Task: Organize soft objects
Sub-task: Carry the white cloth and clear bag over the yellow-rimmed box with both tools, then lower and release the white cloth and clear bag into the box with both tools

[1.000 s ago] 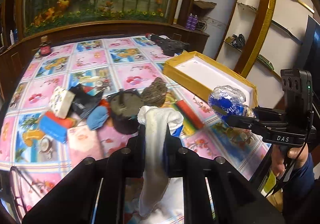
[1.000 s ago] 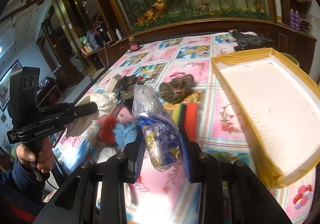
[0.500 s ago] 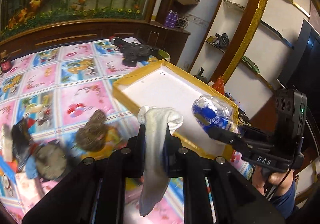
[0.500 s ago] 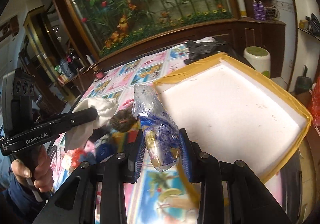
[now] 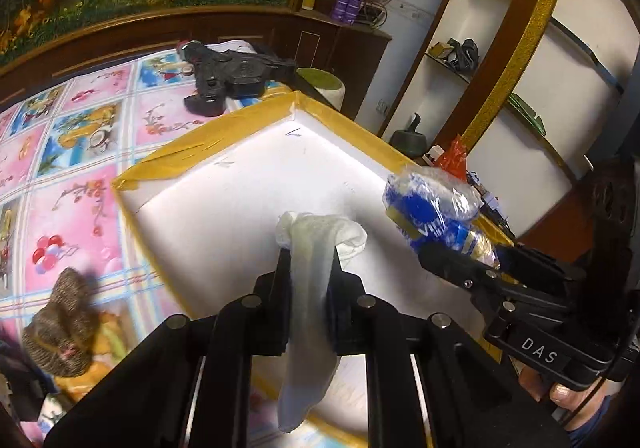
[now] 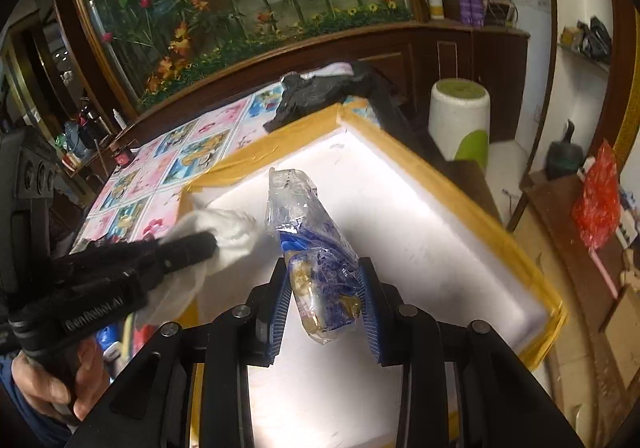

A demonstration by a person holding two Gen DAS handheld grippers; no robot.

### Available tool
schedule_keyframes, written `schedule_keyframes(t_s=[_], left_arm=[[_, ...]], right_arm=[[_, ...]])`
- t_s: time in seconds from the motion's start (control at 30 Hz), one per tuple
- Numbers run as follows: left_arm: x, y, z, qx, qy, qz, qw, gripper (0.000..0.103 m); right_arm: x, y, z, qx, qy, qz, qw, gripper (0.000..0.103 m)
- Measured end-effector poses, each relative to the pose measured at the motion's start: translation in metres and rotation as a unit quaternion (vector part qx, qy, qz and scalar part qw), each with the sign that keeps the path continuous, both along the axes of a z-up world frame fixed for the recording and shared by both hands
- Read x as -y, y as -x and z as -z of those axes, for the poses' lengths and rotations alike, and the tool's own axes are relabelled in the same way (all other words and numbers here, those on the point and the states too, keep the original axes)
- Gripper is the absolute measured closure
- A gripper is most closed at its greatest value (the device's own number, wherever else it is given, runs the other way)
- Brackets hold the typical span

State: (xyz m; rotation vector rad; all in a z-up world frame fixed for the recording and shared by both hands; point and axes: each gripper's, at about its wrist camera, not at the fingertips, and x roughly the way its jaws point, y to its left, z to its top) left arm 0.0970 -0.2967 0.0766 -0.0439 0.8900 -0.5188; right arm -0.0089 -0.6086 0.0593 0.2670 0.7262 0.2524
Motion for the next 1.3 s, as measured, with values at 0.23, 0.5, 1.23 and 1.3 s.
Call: schedule_keyframes(t_s=[0.23,0.5,1.23,1.3], left_arm=[[0.038,-0.017,0.004,0.007,-0.036,0.009,0.9993,0.091],[0.029,-0.023,0.04,0.011,-0.149,0.006,0.9888,0.091],[-0.023,-0.088,0.034,-0.072,-0.095,-0.078,0.9898,0.091],[-0.029,-0.09,0.037,-0.072,-0.088,-0.091,0.9894,0.091]], right_arm=[[-0.002,-0.021,-0.006,-0.015,0.015,0.014,1.0,0.071],[-0.008,-0.06,-0.008,-0.043,0.038,0.021,0.998,0.071],[-0.083,-0.161,-0.01,-0.098,0.046,-0.01,0.994,0.066],[-0.089,-0.17,-0.006,-0.085,0.067,-0.003,0.994,0.049]])
